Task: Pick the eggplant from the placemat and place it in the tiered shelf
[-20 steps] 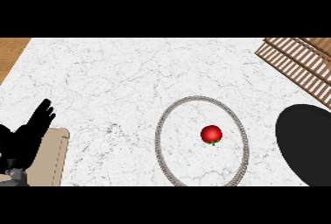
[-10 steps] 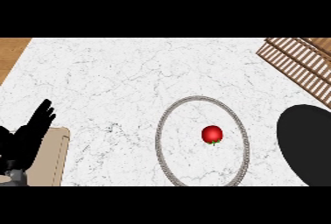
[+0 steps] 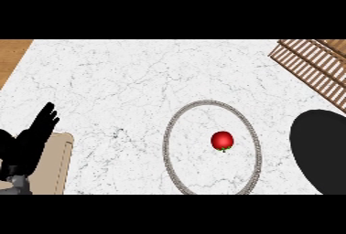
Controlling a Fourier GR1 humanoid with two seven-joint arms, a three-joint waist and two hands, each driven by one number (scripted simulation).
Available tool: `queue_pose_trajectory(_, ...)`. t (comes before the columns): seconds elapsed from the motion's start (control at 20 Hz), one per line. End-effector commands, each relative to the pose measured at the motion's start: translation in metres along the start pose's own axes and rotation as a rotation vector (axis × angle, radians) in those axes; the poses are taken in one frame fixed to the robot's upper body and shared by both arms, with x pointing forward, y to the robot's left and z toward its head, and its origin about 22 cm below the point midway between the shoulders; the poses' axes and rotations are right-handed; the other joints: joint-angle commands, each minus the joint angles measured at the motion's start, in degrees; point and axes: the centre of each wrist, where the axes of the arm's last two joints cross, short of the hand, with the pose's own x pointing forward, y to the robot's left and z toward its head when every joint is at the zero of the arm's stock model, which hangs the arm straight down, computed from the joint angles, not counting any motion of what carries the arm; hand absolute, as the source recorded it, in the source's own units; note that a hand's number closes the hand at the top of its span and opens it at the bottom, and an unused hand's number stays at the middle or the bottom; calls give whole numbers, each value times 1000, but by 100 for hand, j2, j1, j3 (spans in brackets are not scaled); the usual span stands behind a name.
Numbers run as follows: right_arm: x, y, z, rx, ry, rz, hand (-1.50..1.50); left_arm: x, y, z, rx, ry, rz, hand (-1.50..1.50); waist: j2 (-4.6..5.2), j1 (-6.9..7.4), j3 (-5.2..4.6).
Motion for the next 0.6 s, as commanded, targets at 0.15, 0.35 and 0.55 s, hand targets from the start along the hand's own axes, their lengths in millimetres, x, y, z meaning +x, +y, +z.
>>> queue_pose_trajectory(0.15, -17, 19, -21, 6, 42, -57, 150, 4, -6, 1, 1, 4, 2, 0, -12, -20, 2)
queue_pose_trajectory(0.35, -38, 24, -56, 36, 94, -61, 150, -2, -3, 0, -17, -11, -6, 0, 9, 37, 2)
queue_pose_trajectory(0.55, -59, 53, -63, -49, 220, -115, 150, 2, -13, 2, -11, -24, 5, 0, 25, 79, 7)
